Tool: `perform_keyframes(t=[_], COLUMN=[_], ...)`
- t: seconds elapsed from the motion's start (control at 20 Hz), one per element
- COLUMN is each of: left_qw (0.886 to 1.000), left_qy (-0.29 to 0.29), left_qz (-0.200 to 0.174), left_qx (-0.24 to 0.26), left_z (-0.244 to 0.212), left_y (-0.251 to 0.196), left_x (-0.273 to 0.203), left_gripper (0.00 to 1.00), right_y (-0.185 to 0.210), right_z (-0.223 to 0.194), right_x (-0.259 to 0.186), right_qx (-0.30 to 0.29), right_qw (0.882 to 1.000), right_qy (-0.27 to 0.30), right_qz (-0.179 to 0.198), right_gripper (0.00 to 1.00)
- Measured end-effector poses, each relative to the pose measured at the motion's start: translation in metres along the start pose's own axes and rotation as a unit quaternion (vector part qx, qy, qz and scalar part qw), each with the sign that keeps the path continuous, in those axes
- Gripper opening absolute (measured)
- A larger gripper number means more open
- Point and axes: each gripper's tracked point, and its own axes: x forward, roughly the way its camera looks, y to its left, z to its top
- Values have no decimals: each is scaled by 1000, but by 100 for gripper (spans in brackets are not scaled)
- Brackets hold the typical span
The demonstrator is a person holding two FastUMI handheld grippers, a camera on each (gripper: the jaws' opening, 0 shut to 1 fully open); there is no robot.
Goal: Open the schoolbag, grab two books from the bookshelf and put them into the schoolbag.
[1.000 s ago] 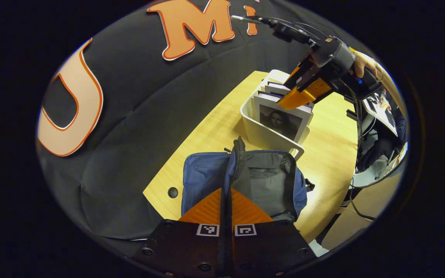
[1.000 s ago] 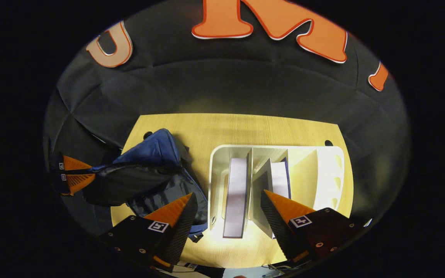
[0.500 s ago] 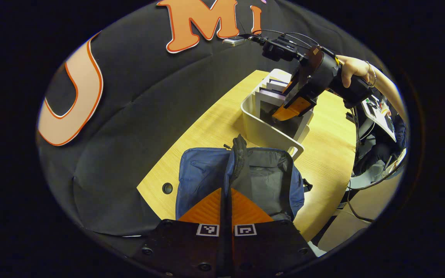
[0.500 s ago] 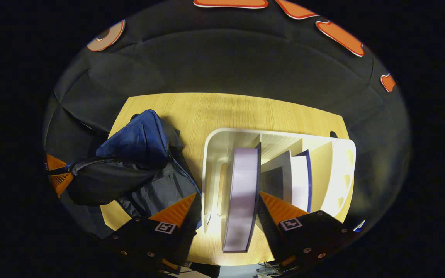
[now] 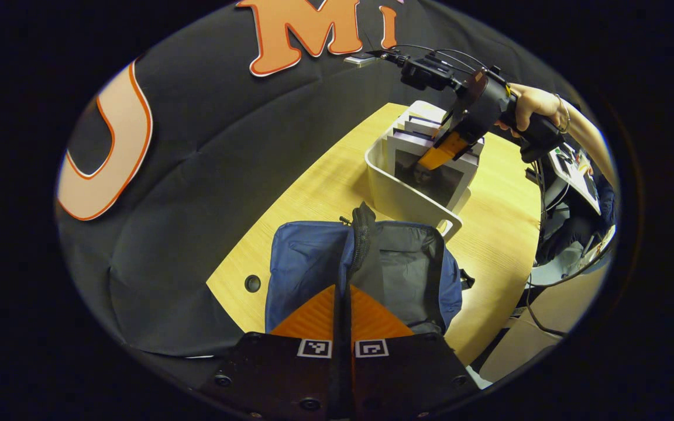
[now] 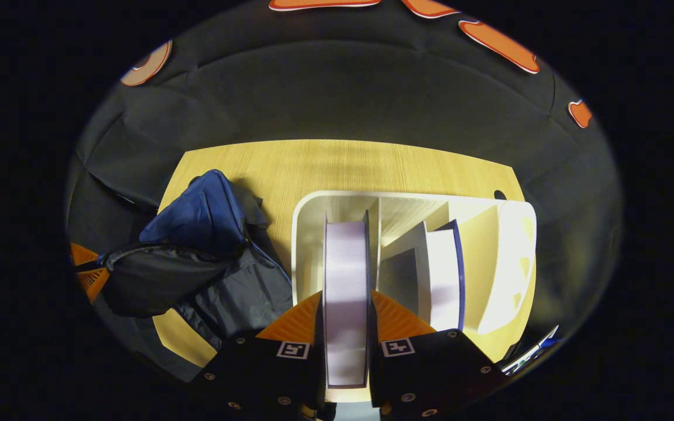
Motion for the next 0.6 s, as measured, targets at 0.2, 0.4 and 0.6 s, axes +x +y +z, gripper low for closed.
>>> perform_keyframes(t=[0.2,0.4,0.6], left_qw=[1000,1000,1000], left_qy=[0,0,-1], left_qz=[-1,1,1], left_qx=[-2,-2,2], left_z=[-1,-1,-1], left_y=[-2,-3,-7], left_x=[2,3,4], left_gripper=[0,0,1], right_y=[-5,-15,-17], right_z=[9,20,21], right_x=[-35,-92,-154], right_qx=[6,-1,-1], right_qw=[999,995,988], right_qy=[-38,-96,-151], right_qz=[5,-1,5], right_gripper=[30,30,29])
